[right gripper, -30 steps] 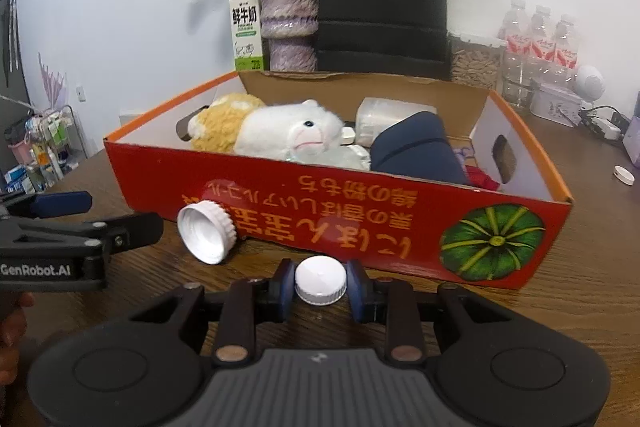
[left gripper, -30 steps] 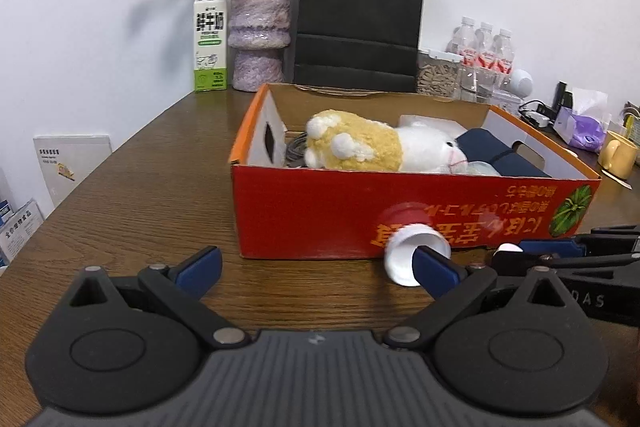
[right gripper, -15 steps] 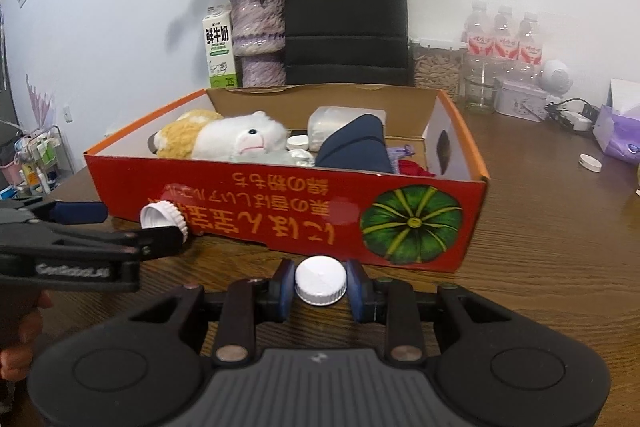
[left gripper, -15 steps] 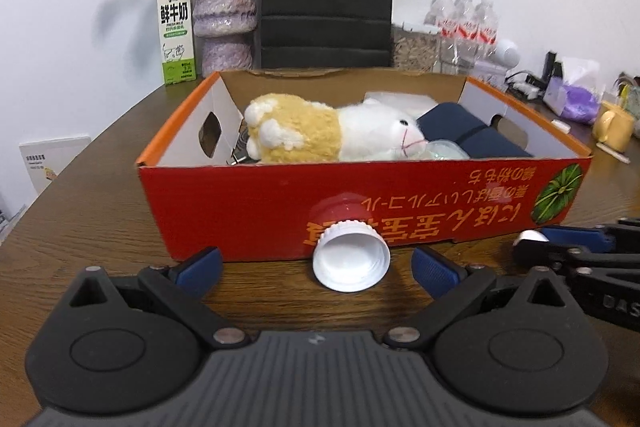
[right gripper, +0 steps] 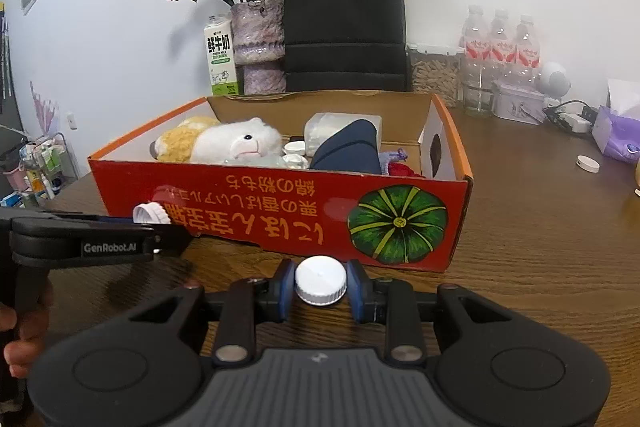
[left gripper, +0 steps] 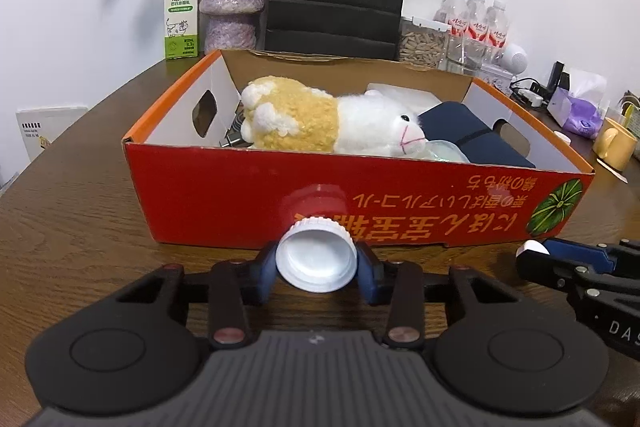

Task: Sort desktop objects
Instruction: 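Carry both caps into the box and open both grippers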

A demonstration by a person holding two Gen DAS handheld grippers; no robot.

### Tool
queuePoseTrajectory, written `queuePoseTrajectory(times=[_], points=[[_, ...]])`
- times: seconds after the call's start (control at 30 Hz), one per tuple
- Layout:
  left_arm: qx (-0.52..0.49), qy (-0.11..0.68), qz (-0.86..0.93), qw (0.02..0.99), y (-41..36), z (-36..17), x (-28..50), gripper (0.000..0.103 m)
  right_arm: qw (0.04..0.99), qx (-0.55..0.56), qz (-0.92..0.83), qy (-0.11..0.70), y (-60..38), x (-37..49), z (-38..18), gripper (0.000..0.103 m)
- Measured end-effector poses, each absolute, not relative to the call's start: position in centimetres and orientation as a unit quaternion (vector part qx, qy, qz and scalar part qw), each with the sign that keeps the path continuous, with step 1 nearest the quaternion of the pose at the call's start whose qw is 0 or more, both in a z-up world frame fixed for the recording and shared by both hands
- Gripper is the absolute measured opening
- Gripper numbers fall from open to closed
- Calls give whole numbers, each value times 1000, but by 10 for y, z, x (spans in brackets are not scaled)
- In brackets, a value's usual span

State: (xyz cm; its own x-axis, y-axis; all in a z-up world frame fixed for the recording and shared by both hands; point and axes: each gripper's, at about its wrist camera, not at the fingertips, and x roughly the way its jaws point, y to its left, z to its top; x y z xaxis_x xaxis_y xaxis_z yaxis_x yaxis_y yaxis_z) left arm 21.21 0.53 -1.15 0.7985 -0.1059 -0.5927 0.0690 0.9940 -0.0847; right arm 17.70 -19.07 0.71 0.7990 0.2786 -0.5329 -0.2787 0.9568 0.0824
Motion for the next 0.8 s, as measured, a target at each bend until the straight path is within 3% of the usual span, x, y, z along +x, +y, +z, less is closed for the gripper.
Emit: queuePoseTrajectory(times=[0.8], points=[[-51,222,-70,971,17,35,180,41,961,0,165,222,-188,157,40,27]])
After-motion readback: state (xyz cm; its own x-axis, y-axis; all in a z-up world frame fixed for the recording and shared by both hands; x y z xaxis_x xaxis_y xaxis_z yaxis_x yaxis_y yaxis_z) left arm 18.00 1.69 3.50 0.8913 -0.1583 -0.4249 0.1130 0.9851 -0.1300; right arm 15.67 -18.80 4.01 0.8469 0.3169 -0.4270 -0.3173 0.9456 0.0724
